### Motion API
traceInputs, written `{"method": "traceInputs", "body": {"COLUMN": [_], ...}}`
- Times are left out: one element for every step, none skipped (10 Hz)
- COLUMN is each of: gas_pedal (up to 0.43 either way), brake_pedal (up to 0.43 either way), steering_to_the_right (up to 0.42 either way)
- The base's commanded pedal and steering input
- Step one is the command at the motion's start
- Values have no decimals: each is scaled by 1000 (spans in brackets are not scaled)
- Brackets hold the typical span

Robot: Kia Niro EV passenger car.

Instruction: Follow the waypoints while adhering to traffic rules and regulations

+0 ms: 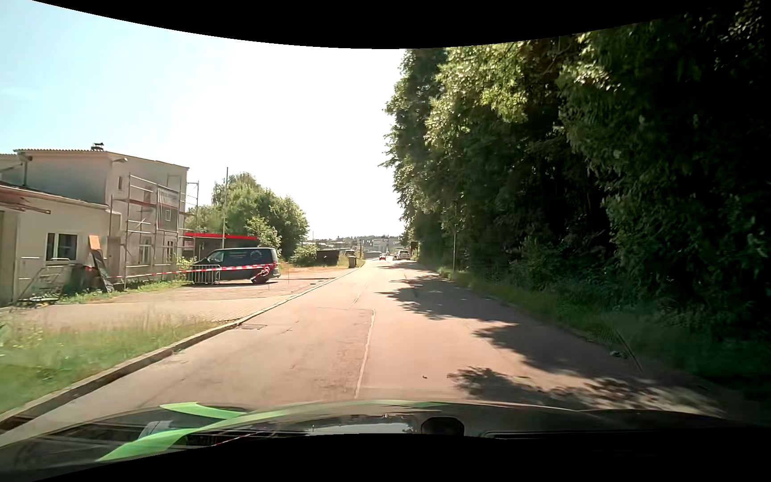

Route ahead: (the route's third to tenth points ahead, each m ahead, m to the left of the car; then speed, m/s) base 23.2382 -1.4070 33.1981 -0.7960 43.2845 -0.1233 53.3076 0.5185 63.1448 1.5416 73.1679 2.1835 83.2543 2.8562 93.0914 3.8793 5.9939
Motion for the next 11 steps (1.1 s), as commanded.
{"method": "traceInputs", "body": {"gas_pedal": [150,150,157,157,157,157,157,157,157,150,138], "brake_pedal": [0,0,0,0,0,0,0,0,0,0,0], "steering_to_the_right": [-18,-8,9,23,31,32,30,28,26,21,16]}}
